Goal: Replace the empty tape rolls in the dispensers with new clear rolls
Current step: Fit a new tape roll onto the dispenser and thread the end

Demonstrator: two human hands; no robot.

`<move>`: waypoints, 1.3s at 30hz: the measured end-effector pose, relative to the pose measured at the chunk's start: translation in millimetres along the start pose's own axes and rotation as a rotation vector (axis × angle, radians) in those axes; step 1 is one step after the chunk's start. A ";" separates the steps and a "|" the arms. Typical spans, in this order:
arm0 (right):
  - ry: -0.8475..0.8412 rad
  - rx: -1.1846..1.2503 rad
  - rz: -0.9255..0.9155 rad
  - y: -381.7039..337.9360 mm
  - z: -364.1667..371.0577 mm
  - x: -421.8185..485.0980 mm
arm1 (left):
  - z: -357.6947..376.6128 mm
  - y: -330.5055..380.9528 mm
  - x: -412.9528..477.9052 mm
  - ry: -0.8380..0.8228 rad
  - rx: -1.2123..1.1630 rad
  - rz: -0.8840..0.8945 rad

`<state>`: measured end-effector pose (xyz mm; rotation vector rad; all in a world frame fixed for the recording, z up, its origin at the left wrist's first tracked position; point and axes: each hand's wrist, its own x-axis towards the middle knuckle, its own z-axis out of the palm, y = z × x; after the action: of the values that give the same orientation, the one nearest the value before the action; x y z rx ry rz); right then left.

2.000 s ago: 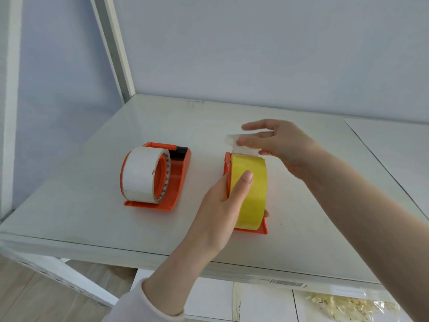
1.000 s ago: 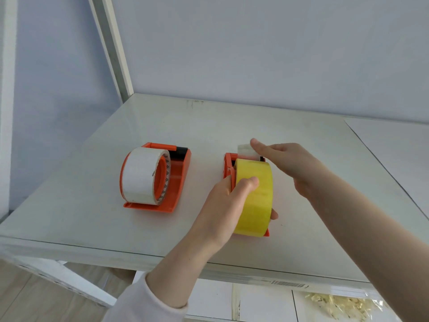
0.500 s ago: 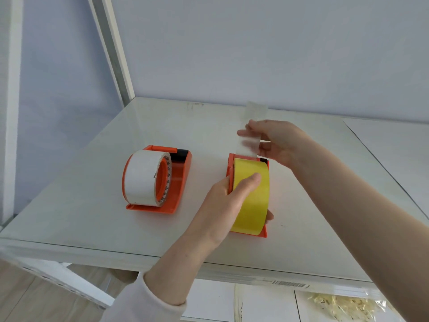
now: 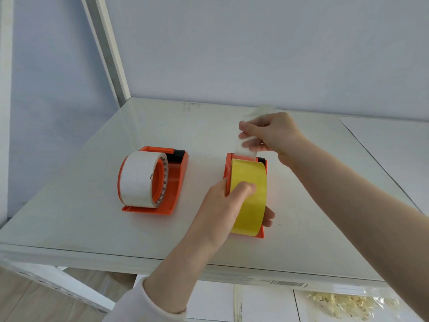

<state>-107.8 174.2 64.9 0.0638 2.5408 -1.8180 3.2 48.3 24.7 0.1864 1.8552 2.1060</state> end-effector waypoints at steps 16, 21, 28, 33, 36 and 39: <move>0.046 0.109 0.057 3.4 -12.4 -2.9 | 1.2 -3.1 1.3 0.051 -0.056 0.019; 0.137 -0.016 0.012 14.0 -19.1 -18.6 | 3.5 -4.7 2.2 0.105 -0.073 0.030; 0.119 -0.126 0.063 48.0 -27.1 -44.5 | 3.6 -7.2 2.5 0.128 -0.078 0.050; 0.181 -0.190 0.016 62.5 -21.2 -56.0 | 1.5 -9.7 5.5 0.153 -0.073 0.059; 0.268 -0.321 -0.040 64.5 -18.0 -59.1 | 0.8 -11.8 5.7 0.156 -0.053 0.072; 0.318 -0.423 -0.068 64.4 -17.0 -54.2 | -0.8 -13.3 5.4 0.134 -0.061 0.079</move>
<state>-50.7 209.7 11.5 0.2829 3.1265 -1.3374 -0.1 50.6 10.9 0.1082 1.8833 2.2772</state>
